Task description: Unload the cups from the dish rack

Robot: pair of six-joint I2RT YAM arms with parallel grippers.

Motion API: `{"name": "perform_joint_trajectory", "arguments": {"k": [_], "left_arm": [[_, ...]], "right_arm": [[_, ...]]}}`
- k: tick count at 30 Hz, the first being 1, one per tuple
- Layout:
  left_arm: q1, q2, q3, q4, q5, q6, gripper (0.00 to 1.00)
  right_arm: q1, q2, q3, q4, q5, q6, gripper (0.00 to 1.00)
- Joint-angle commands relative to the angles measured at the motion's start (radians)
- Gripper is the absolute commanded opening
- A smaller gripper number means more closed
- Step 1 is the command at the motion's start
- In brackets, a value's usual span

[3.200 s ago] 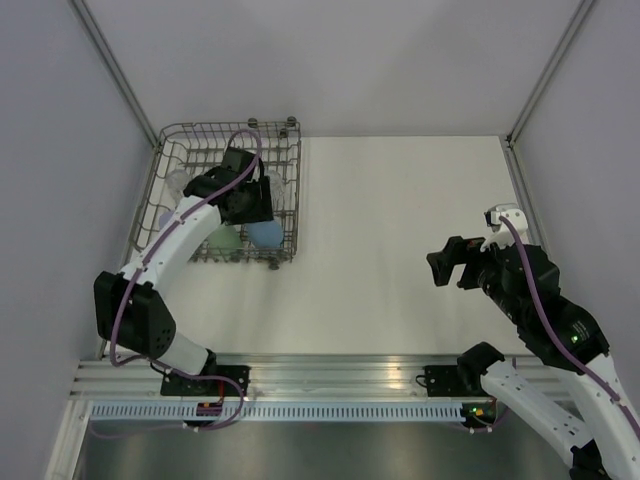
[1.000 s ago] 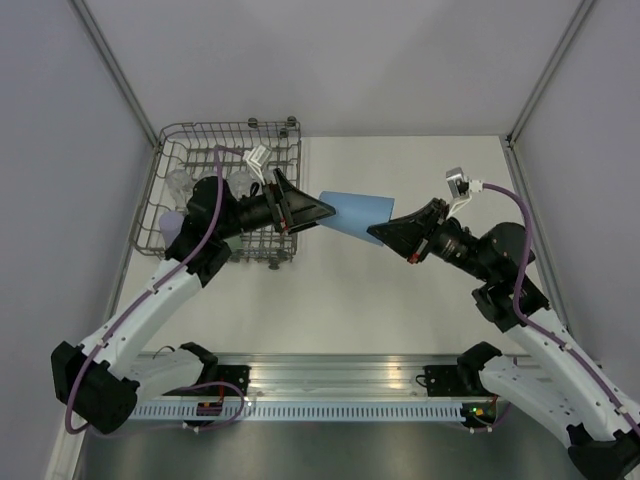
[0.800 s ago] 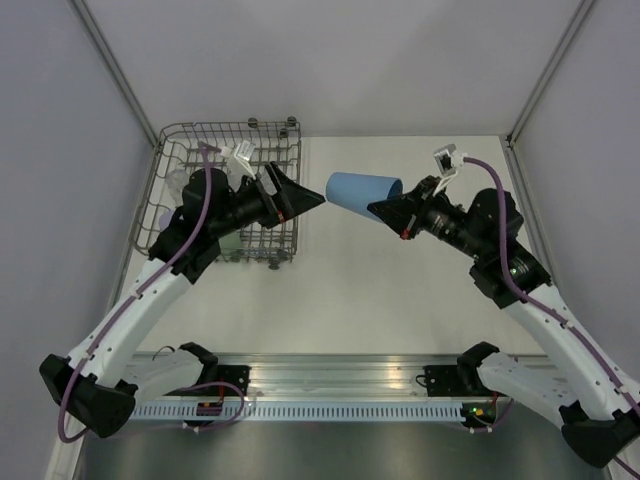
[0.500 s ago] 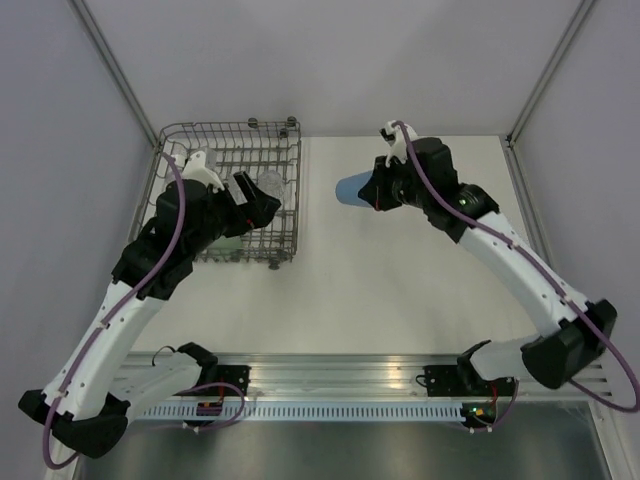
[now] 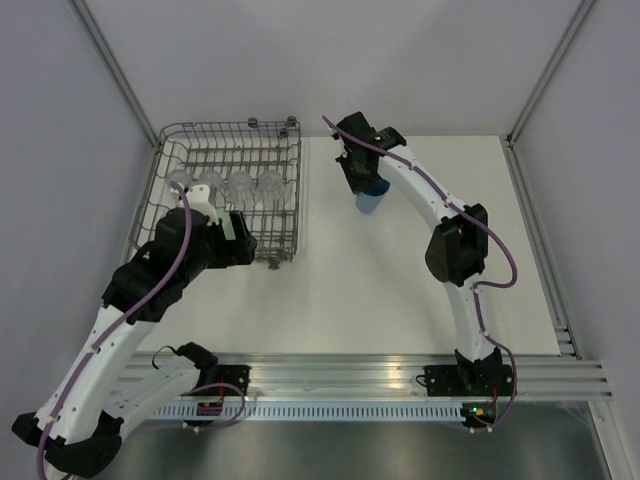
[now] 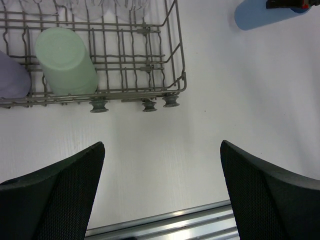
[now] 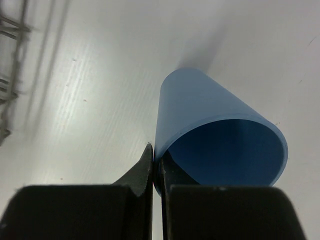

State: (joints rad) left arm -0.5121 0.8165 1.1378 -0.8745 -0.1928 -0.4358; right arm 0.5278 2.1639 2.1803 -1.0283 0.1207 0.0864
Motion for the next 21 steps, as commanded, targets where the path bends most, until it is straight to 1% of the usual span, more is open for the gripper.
{"name": "perform_joint_trajectory", "arguments": {"k": [1, 4, 13, 17, 21], "left_arm": [[0.000, -0.011, -0.016, -0.040, -0.068, 0.069, 1.00], [0.000, -0.011, -0.033, -0.046, -0.079, 0.086, 1.00], [0.000, 0.007, -0.075, -0.041, -0.082, 0.091, 1.00], [0.000, 0.003, -0.069, -0.044, -0.076, 0.091, 1.00], [0.000, -0.004, -0.058, -0.044, -0.074, 0.091, 1.00]], "right_arm": [[-0.015, 0.083, 0.125, -0.182, 0.071, -0.045, 0.00], [-0.031, 0.126, 0.174, -0.197, 0.054, -0.059, 0.00], [-0.094, 0.163, 0.190, -0.194, -0.016, -0.077, 0.00], [-0.095, 0.174, 0.210, -0.196, -0.044, -0.077, 0.06], [-0.097, 0.175, 0.213, -0.193, -0.042, -0.077, 0.08]]}}
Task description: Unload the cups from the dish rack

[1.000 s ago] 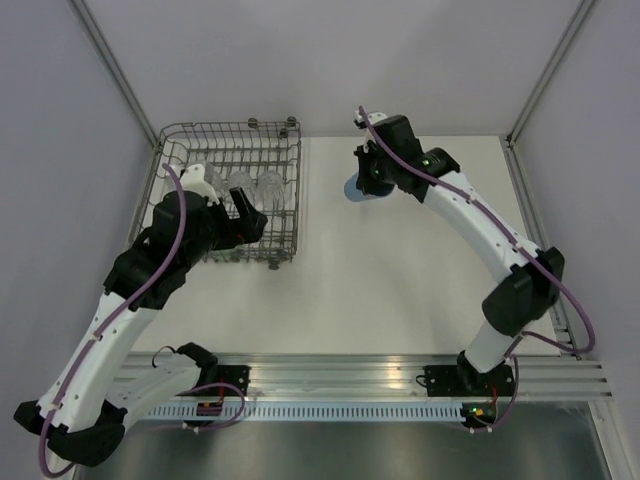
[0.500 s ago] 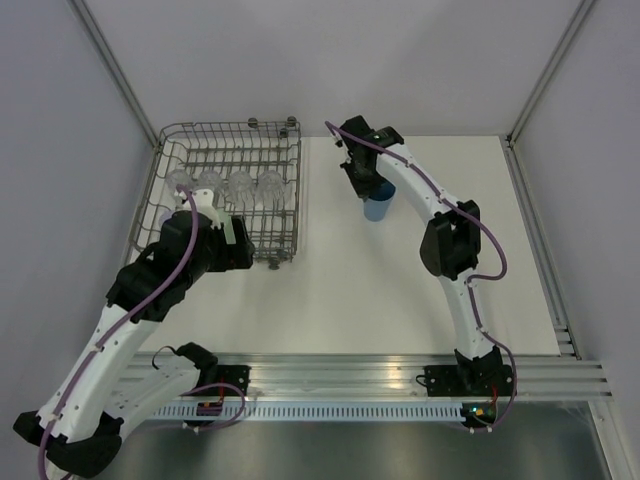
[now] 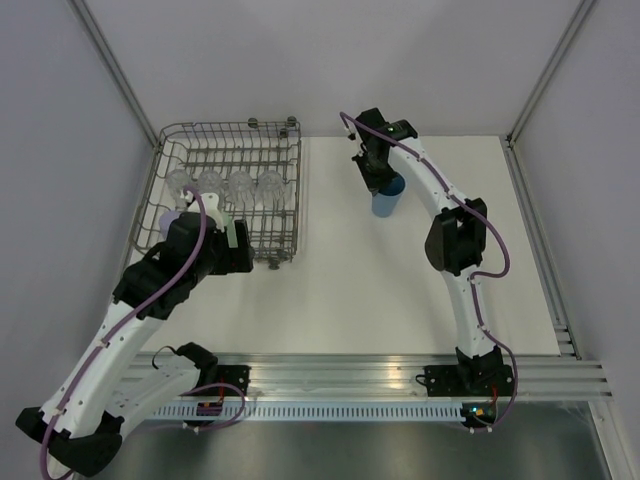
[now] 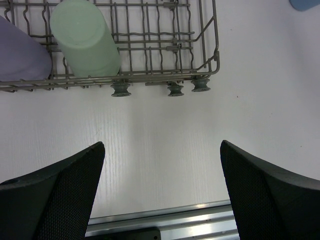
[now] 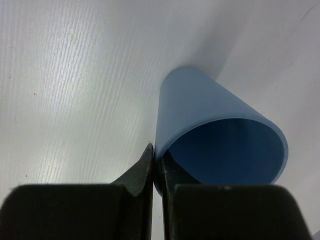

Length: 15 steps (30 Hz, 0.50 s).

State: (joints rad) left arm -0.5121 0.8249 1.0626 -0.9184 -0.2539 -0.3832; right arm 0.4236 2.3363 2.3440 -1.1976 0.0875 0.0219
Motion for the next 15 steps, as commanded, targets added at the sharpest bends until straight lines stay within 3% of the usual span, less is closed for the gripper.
{"name": "perform_joint_trajectory", "arguments": {"k": [1, 7, 9, 15], "left_arm": [[0.000, -0.015, 0.020, 0.000, -0.012, 0.040, 1.00], [0.000, -0.021, 0.028, -0.007, -0.013, 0.047, 1.00], [0.000, -0.024, 0.031, -0.017, -0.015, 0.047, 1.00], [0.000, -0.033, 0.039, -0.031, -0.027, 0.052, 1.00]], "right_arm": [[0.007, 0.003, 0.049, -0.020, -0.005, -0.013, 0.09], [0.007, 0.001, 0.058, -0.014, 0.014, -0.011, 0.13], [0.007, -0.006, 0.058, -0.010, 0.014, -0.011, 0.21], [0.007, -0.028, 0.063, 0.000, 0.012, -0.013, 0.23]]}}
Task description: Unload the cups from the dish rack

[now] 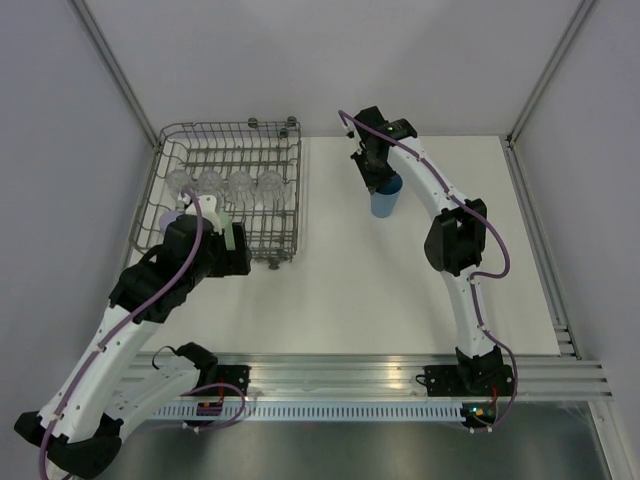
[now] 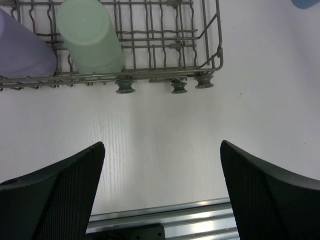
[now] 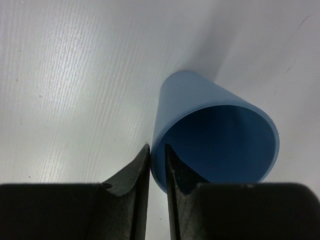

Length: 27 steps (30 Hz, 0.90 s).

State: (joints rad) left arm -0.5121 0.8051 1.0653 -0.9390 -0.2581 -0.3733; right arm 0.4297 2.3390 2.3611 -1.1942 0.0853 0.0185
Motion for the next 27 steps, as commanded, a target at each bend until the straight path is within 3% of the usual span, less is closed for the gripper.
{"name": "perform_joint_trajectory", "arguments": {"k": [1, 13, 16, 17, 23, 27], "left_arm": [[0.000, -0.014, 0.036, -0.014, -0.024, 0.042, 1.00], [0.000, 0.009, 0.059, -0.033, -0.046, 0.024, 1.00], [0.000, 0.046, 0.081, -0.040, -0.075, 0.007, 1.00], [0.000, 0.060, 0.085, -0.041, -0.082, 0.001, 1.00], [0.000, 0.190, 0.111, -0.049, -0.130, -0.082, 1.00], [0.017, 0.261, 0.125, -0.047, -0.217, -0.168, 1.00]], "right_arm": [[0.001, -0.033, 0.046, -0.004, 0.014, -0.009, 0.24], [0.000, -0.182, 0.047, 0.022, -0.021, -0.006, 0.45], [-0.002, -0.254, 0.017, 0.038, -0.027, 0.012, 0.65], [0.000, -0.280, 0.000, 0.044, -0.033, 0.012, 0.97], [0.014, -0.624, -0.337, 0.212, -0.068, 0.043, 0.98], [0.014, -0.878, -0.627, 0.449, -0.082, 0.122, 0.98]]}}
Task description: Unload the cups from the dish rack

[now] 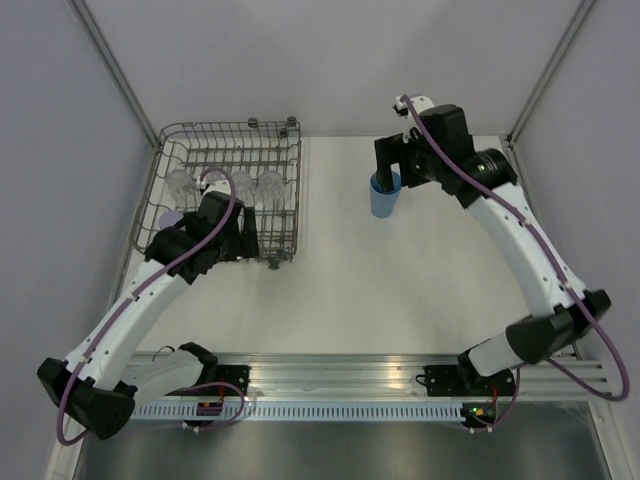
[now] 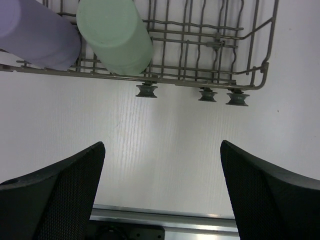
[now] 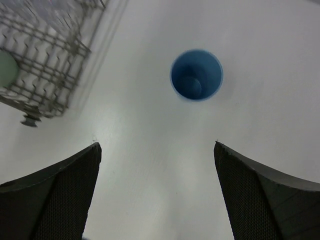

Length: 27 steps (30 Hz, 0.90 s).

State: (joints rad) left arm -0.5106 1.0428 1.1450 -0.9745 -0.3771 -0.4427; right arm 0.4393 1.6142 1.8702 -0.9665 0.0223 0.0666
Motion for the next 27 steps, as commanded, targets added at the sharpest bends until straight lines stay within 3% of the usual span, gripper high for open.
{"name": "perform_joint_trajectory", "arguments": {"k": [1, 6, 9, 18, 27], "left_arm": [[0.020, 0.052, 0.056, -0.009, -0.111, -0.109, 1.00], [0.095, 0.143, 0.110, 0.006, -0.125, -0.137, 1.00], [0.153, 0.200, 0.131, 0.028, -0.085, -0.114, 1.00], [0.280, 0.355, 0.131, 0.135, 0.027, -0.013, 1.00], [0.325, 0.477, 0.168, 0.140, 0.058, 0.012, 1.00]], "right_arm": [[0.004, -0.256, -0.272, 0.276, -0.048, 0.097, 0.98], [0.003, -0.532, -0.627, 0.572, -0.230, 0.237, 0.98], [0.003, -0.657, -0.750, 0.592, -0.309, 0.268, 0.98], [0.003, -0.879, -0.882, 0.574, -0.481, 0.216, 0.98], [0.004, -0.919, -0.911, 0.603, -0.607, 0.231, 0.98]]}}
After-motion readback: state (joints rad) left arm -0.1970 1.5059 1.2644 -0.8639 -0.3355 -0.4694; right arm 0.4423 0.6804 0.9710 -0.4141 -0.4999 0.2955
